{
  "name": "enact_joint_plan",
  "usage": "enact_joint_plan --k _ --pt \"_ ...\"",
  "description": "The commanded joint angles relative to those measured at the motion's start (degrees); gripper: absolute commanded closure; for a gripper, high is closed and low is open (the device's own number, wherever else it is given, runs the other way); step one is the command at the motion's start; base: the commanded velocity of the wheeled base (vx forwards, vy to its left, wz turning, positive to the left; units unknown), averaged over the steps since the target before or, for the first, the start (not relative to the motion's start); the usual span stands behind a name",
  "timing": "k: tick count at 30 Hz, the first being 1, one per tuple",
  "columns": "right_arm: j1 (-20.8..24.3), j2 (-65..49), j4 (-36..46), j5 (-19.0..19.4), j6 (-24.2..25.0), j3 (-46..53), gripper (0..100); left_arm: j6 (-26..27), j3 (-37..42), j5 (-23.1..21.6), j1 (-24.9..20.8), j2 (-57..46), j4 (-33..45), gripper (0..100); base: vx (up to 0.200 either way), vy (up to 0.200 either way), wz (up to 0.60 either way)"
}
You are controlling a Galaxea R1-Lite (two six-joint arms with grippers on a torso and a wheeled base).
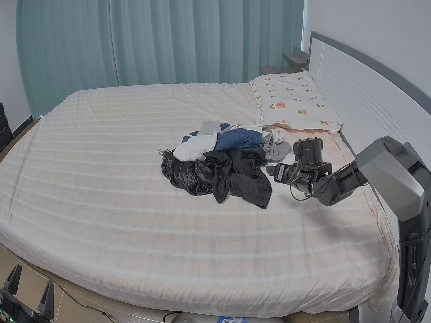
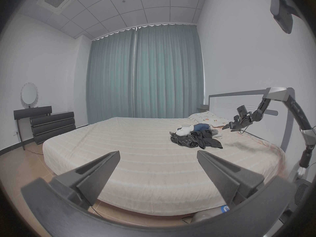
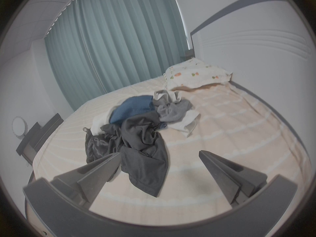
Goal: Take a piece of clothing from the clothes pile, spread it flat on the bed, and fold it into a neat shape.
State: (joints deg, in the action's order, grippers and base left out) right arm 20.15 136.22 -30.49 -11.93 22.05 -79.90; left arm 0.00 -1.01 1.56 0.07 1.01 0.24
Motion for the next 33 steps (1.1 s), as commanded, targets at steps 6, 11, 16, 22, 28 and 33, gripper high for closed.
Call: enact_joint_plan --k 6,11,16,22,28,33 --pt "2.17 17.06 3.42 -2.3 4.31 -17.05 0 0.0 1.01 0.02 0.01 -1.01 0.02 0 0.0 0.0 0.0" --pt "2.88 21.37 3.42 -2.83 5.02 -20.91 0 0.0 1.01 0.02 0.01 -1.01 0.02 0 0.0 0.0 0.0" --pt "2.79 24.45 3.59 -3.27 5.02 -25.84 0 0.0 1.01 0.02 0.01 -1.01 0.02 0 0.0 0.0 0.0" --pt "3.4 27.08 9.04 -3.62 7.3 -33.39 0 0.0 1.01 0.02 0.01 -1.01 0.02 0 0.0 0.0 0.0" --pt "4.9 28.67 12.47 -3.71 8.71 -34.69 100 0.0 1.01 0.02 0.01 -1.01 0.02 0 0.0 0.0 0.0" --pt "5.43 27.96 9.31 -3.89 9.41 -34.69 100 0.0 1.01 0.02 0.01 -1.01 0.02 0 0.0 0.0 0.0"
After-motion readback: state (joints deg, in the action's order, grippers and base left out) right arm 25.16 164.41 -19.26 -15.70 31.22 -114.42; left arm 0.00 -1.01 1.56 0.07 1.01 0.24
